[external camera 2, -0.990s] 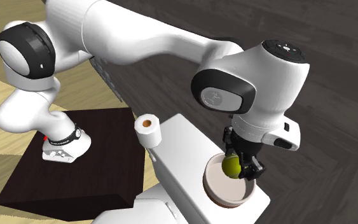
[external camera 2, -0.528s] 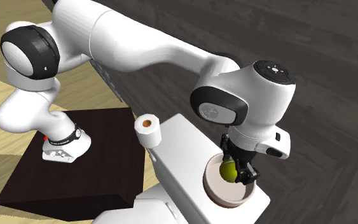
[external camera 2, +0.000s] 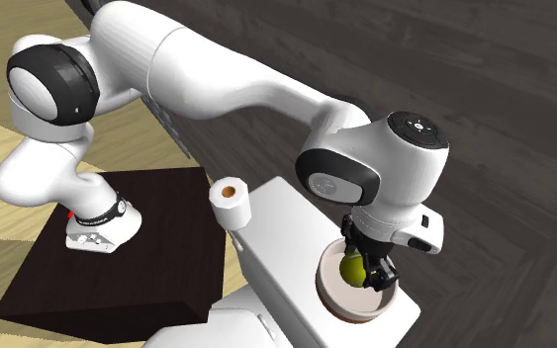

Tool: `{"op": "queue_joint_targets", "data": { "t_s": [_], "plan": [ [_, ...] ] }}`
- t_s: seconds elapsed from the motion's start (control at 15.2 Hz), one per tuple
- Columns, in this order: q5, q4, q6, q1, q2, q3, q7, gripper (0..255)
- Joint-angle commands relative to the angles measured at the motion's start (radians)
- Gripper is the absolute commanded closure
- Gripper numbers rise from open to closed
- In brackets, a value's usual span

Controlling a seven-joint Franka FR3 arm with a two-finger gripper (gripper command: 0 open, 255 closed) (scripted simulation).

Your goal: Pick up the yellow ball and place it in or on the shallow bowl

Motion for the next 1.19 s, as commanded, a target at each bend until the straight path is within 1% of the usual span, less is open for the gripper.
{"op": "queue_joint_targets", "data": {
  "t_s": [0.0, 0.13, 0.2, 0.53, 0.79, 1.12],
  "plan": [
    [0.000, 0.000, 0.001, 0.000, 0.000, 0.000, 0.000, 255],
    [0.000, 0.000, 0.001, 0.000, 0.000, 0.000, 0.000, 255],
    [0.000, 0.000, 0.001, 0.000, 0.000, 0.000, 0.000, 0],
    [0.000, 0.000, 0.001, 0.000, 0.000, 0.000, 0.000, 0],
    [-0.013, 0.075, -0.106, 0.004, -0.034, -0.007, 0.009, 0],
    [-0.013, 0.075, -0.106, 0.004, -0.034, -0.007, 0.009, 0]
  ]
}}
